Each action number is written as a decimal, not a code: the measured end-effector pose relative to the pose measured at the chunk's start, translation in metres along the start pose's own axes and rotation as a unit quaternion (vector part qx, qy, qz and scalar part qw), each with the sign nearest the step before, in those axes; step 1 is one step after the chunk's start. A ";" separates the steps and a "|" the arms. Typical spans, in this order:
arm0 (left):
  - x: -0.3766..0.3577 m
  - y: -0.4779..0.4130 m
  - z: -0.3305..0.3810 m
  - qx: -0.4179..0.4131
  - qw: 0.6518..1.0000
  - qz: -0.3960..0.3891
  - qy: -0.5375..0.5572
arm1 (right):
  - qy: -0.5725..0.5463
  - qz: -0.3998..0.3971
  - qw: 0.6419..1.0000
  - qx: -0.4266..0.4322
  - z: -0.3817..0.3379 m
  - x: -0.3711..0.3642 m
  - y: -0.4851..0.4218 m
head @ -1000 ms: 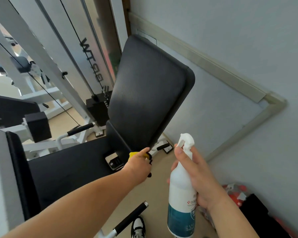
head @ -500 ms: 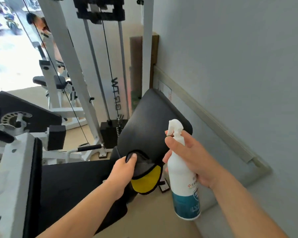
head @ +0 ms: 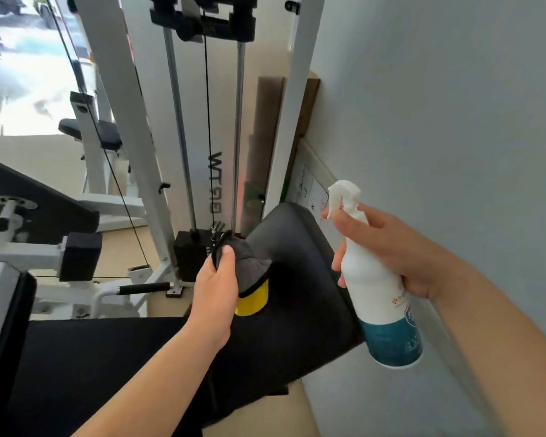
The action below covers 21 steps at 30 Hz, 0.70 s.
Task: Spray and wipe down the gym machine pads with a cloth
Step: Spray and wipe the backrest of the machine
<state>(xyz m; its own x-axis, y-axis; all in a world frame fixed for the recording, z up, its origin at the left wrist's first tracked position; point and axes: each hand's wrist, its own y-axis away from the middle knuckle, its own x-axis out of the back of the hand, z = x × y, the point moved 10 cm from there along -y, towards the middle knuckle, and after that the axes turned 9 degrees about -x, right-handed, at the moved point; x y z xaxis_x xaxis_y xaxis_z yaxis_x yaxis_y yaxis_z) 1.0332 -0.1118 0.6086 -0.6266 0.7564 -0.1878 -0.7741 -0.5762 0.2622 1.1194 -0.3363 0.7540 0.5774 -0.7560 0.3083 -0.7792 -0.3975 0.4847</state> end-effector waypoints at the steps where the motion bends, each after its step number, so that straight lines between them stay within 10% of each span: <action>1: -0.009 -0.004 0.008 -0.016 1.000 -0.002 -0.004 | 0.005 -0.002 1.000 -0.006 -0.003 0.008 -0.009; 21: -0.049 -0.096 0.017 0.000 0.994 0.084 -0.074 | 0.199 -0.262 0.935 -0.127 -0.003 0.043 -0.217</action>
<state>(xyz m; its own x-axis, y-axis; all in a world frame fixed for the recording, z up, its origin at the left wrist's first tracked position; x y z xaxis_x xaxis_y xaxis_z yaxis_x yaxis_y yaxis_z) 1.1399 -0.0884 0.6085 -0.7271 0.6865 -0.0009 -0.6598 -0.6984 0.2775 1.3140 -0.2805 0.6647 0.9489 -0.2169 0.2293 -0.3086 -0.4841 0.8188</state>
